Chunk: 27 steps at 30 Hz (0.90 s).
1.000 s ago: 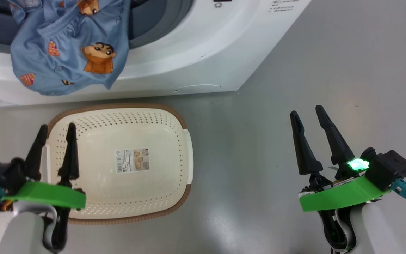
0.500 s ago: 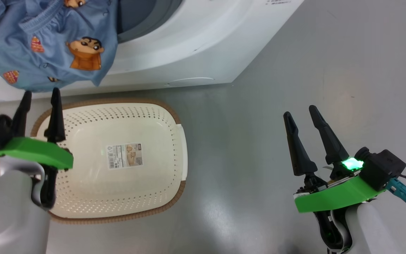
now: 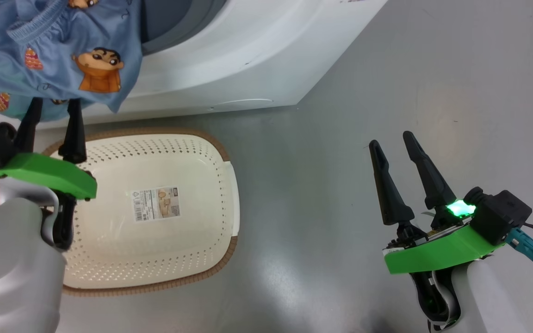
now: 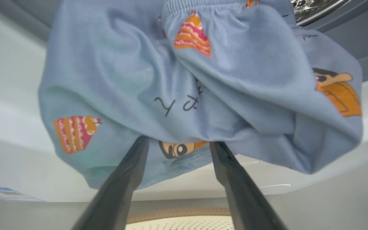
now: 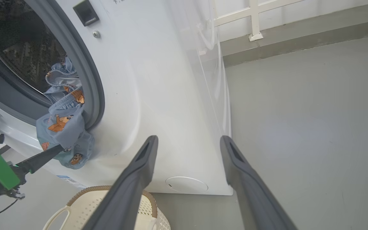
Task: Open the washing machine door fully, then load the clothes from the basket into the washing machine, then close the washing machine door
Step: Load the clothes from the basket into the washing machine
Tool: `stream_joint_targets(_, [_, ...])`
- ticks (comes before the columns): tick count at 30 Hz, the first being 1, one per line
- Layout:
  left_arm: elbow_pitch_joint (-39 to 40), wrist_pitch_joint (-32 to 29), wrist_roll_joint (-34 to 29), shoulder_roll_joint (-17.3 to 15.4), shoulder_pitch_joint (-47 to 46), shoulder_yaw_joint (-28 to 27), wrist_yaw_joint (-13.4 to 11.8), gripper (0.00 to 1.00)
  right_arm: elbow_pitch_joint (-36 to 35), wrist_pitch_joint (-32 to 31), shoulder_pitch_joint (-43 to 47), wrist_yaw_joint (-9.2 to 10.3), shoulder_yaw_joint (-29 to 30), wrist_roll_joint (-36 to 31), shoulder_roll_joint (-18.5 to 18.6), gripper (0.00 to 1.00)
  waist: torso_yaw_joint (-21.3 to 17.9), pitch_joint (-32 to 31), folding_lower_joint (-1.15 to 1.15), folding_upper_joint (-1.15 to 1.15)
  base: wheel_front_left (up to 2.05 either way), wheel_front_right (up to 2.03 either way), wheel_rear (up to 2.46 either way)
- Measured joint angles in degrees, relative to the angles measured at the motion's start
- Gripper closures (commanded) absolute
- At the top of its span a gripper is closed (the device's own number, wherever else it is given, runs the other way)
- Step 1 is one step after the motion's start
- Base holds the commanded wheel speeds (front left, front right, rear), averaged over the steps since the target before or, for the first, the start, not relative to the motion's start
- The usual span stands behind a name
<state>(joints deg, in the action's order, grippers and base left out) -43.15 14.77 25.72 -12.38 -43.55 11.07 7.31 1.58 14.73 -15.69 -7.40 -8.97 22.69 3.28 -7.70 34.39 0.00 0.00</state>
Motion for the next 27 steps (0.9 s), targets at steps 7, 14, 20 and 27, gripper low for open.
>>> stream_joint_targets(7, [0.93,0.00,0.77,0.07,-0.36,1.10,0.01,0.00,0.00,0.00,0.00,0.00,0.00,0.00,0.00,0.00,0.26,0.11,0.00,0.00,0.00,0.00,0.00])
stream_joint_targets(14, [2.63,0.00,1.31,0.09,-0.36,1.99,0.01,0.21,0.01,0.00,-0.01,0.00,-0.04,0.00,0.00,0.00,0.37,0.28,0.00,0.00,0.00,0.00,0.00])
stream_joint_targets(20, [2.72,0.00,2.19,-0.05,-0.38,2.13,0.01,0.82,0.01,0.00,-0.01,0.00,-0.23,0.00,0.00,0.00,0.31,0.27,0.00,0.00,0.00,0.00,0.00])
stream_joint_targets(27, [4.14,0.00,2.74,-0.07,-0.54,2.96,0.00,1.00,0.00,0.00,-0.01,0.00,-0.07,0.00,0.00,0.00,0.62,0.42,0.00,0.00,0.00,0.00,0.00])
